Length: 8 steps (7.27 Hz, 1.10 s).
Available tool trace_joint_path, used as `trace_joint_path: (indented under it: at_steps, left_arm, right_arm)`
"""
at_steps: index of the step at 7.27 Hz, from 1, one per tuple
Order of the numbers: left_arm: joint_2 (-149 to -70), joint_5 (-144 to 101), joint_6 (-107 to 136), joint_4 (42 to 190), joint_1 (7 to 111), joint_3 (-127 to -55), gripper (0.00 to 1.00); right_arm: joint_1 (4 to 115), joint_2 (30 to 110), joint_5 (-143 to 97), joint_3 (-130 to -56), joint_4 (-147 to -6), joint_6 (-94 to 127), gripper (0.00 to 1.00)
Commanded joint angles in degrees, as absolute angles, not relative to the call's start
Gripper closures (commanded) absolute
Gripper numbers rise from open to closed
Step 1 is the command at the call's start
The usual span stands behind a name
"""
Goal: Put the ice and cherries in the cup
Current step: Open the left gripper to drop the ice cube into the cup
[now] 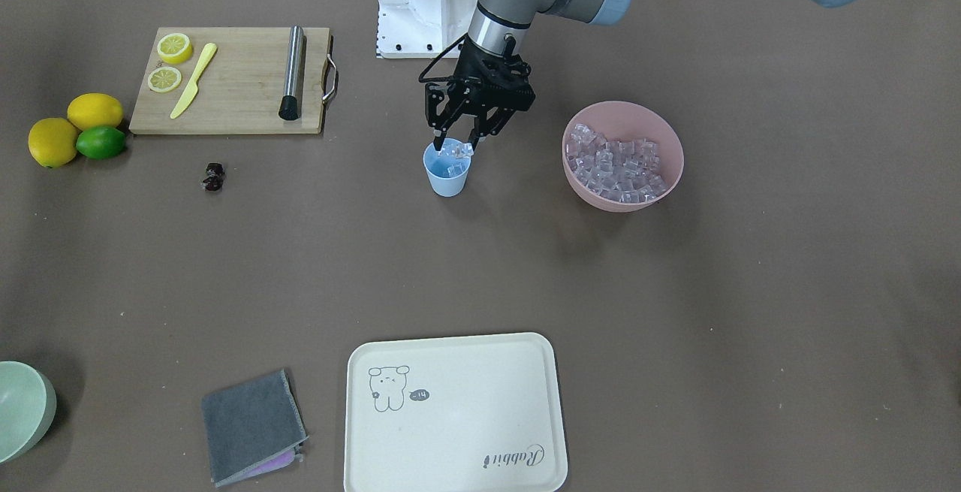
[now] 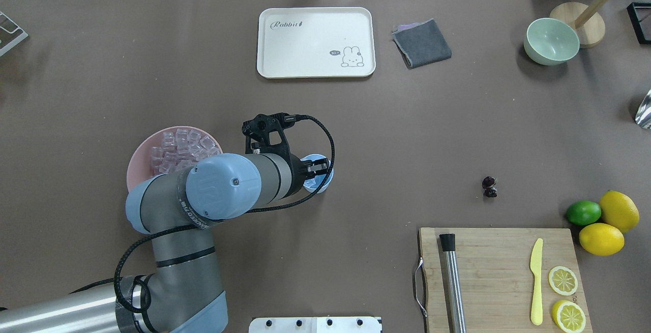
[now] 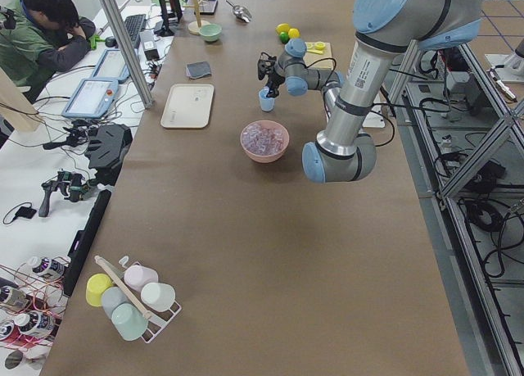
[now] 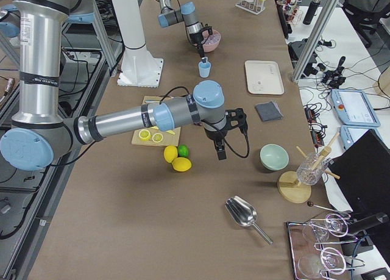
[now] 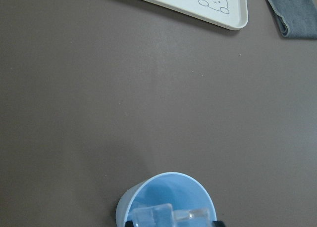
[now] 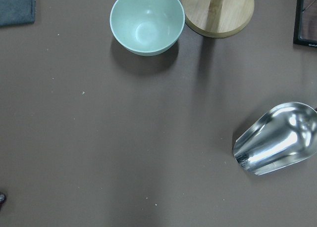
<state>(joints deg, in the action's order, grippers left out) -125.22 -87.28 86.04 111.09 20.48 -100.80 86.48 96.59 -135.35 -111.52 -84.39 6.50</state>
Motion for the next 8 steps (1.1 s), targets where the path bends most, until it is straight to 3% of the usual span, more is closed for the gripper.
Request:
trace_joint_path:
  at_steps: [1, 3, 8]
  left_arm:
    - [-125.3, -87.4, 86.0, 111.1, 20.5, -100.8, 0.44]
    - [-125.3, -87.3, 86.0, 111.1, 20.4, -100.8, 0.05]
    - [-123.5, -87.4, 85.9, 109.9, 21.5, -104.0, 0.03]
  right_arm:
    - [86.5, 96.6, -135.4, -111.5, -84.5, 6.5, 0.00]
    - [86.5, 96.6, -135.4, -111.5, -84.5, 6.5, 0.00]
    - [86.2, 96.5, -135.8, -111.9, -82.0, 10.3, 0.00]
